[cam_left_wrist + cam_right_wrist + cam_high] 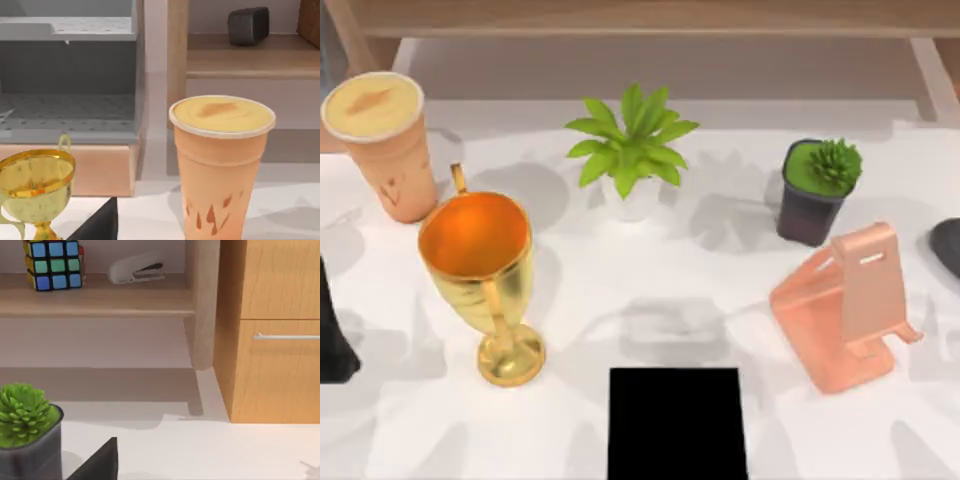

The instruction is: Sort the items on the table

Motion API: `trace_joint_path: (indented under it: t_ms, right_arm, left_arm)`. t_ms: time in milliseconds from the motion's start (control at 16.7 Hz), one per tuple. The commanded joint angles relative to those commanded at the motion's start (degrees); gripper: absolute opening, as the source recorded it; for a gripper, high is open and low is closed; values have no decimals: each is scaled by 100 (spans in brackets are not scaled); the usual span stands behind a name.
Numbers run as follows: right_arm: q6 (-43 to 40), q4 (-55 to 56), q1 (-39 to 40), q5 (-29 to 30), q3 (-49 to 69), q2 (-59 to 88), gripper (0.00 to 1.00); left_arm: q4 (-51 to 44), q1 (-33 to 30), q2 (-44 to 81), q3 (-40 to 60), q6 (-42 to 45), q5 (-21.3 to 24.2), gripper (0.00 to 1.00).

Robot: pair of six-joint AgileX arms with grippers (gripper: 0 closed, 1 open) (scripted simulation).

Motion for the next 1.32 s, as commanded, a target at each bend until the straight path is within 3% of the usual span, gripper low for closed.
trace_joint_path:
  t_ms: [240,480,1320]
  right_arm:
    - [-59,-134,-1,0,166,176,100]
    - [-396,-887,-9,3,1111,1263,100]
    - [-2509,-5375,-109,66,7264,9140,100]
  left_arm:
    - [0,0,0,0,0,0,100]
    - [0,0,0,0,0,0,100]
    - [0,0,0,0,0,0,100]
